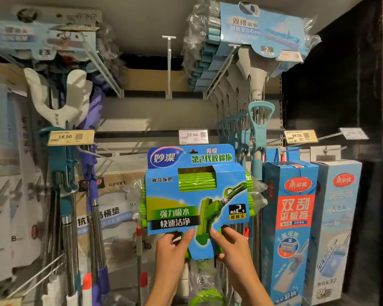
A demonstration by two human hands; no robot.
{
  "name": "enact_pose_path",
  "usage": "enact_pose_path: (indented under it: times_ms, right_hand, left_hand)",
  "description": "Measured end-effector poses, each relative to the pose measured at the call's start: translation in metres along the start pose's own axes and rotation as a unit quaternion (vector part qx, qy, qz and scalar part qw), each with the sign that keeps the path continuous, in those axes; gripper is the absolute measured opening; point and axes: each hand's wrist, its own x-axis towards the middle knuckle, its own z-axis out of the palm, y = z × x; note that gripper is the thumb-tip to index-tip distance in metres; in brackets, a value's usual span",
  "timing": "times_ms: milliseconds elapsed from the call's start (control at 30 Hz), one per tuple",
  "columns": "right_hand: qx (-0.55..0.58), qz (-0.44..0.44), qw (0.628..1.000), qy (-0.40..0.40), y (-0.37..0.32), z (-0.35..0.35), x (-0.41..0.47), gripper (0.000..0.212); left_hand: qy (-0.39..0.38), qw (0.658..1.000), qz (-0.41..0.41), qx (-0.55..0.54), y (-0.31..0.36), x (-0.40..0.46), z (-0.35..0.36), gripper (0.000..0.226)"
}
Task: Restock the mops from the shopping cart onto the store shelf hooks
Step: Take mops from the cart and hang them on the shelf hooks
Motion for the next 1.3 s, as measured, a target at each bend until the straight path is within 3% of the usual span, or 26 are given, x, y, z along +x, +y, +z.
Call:
enact_pose_path:
  times_ms: [133, 300, 533, 1067, 1300]
  right_hand:
    - [-0.006, -0.01, 1.0, -0.005, -0.002, -0.004, 0.013, 0.026]
    - [-0.003, -0.02, 1.0, -0.009, -0.002, -0.006, 0.026, 0.021]
    - [0.012, -0.004, 1.0, -0.013, 0.003, -0.008, 0.037, 0.011]
    - [0.002, 0.03, 1.0, 0.002, 0.042, -0.002, 0.086, 0.023]
    - [0.017, 0.047, 0.999, 0.009, 0.052, 0.007, 0.11, 0.016]
  left_hand:
    - [0.014, 1.0, 0.009, 0.007, 0.003, 0.009, 0.007, 0.023]
    - [0.035, 0.999, 0.019, 0.015, 0.01, 0.014, 0.013, 0.028]
    - [0.035, 0.999, 0.01, 0.04, 0.006, 0.025, 0.015, 0.018]
    - [0.037, 0.996, -0.062, 0.059, -0.019, 0.063, 0.019, 0.025]
    - [0.031, 0.996, -0.072, 0.04, -0.027, 0.088, 0.02, 0.023]
